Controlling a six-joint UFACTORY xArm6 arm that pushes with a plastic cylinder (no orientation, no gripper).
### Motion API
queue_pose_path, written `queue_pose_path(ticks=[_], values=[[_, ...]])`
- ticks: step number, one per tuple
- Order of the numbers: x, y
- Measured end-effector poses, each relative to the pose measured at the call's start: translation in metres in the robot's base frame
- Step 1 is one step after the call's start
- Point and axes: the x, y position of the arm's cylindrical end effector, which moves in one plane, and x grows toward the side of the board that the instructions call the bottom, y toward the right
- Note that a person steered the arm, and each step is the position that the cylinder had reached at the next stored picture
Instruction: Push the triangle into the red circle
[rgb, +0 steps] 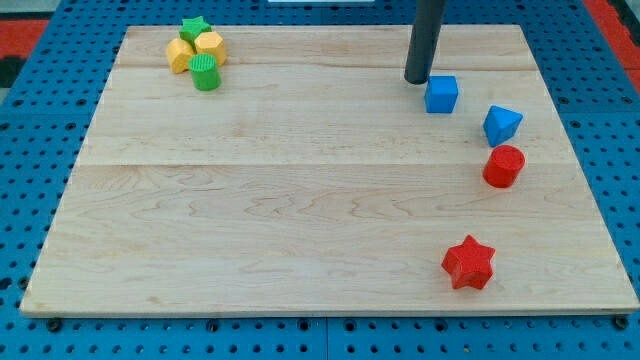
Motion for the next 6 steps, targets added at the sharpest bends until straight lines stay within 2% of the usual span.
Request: queue_pose_path(ticks=[3,4,5,6], values=[[-0.001,0.046],[0.01,0.12],[0.071,0.098],[0.105,0.087]])
